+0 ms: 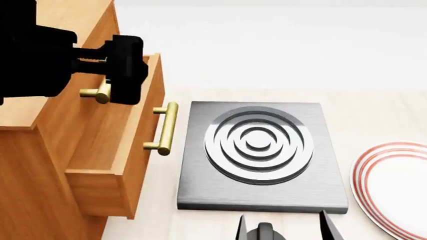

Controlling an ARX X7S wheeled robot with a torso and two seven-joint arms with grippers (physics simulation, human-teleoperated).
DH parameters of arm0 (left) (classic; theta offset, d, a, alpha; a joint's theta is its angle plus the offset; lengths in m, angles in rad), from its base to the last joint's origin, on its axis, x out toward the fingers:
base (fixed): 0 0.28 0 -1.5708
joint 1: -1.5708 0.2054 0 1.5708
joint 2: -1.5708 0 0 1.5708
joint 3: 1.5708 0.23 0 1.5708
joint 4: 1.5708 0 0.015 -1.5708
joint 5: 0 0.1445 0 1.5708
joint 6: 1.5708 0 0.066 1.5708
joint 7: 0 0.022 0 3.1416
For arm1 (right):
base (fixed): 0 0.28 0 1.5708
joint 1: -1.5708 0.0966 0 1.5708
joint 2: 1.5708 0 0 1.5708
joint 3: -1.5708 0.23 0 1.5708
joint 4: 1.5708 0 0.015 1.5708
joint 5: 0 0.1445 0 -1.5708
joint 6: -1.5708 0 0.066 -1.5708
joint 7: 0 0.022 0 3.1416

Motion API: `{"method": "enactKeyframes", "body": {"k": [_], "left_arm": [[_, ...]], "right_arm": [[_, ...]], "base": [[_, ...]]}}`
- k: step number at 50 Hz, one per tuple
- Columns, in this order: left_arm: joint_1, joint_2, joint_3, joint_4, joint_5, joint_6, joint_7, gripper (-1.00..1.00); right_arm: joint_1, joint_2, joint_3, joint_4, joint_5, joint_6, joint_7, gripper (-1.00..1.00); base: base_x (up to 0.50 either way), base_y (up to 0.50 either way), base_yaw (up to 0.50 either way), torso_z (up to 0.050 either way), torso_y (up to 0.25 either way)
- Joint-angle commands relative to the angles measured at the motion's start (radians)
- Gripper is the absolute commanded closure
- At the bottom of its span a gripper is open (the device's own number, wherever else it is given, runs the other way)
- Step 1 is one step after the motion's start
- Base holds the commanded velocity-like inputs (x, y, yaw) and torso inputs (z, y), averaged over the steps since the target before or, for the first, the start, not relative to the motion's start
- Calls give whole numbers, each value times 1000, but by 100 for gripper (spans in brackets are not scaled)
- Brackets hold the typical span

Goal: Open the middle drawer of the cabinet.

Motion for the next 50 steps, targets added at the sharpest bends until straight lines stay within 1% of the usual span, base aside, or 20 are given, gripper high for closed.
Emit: {"method": "enactKeyframes", "body": {"k": [1,3,4,9,19,23,32,50], "left_arm": [[14,-3,6,-32,-57,-2,-7,-100],[22,0,-10,-28,-56,9,21,-100],[16,0,-1,-29,-57,2,8,-100],[22,2,-8,-41,-33,3,49,-100],[30,0,-21,-60,-72,32,40,-100],[50,2,-39,-77,-78,89,33,-100],[105,5,-21,-97,-37,120,48,-100],[141,-1,4,-77,-10,109,65,-100]], "right_arm": [[2,1,-5,1,-3,2,2,-100],[3,1,-6,1,-3,3,3,-100],[3,1,-6,3,-3,1,3,-100],[2,3,-5,2,-1,0,4,-100],[5,4,-10,-1,-3,5,7,-100],[4,4,-10,1,-3,1,6,-100],[7,5,-12,6,-1,1,7,-100],[8,8,-15,5,0,2,12,-100]], "base": [[0,0,0,0,0],[0,0,0,0,0],[0,0,0,0,0],[0,0,0,0,0],[0,0,0,0,0],[0,0,0,0,0],[0,0,0,0,0],[0,0,0,0,0]]}}
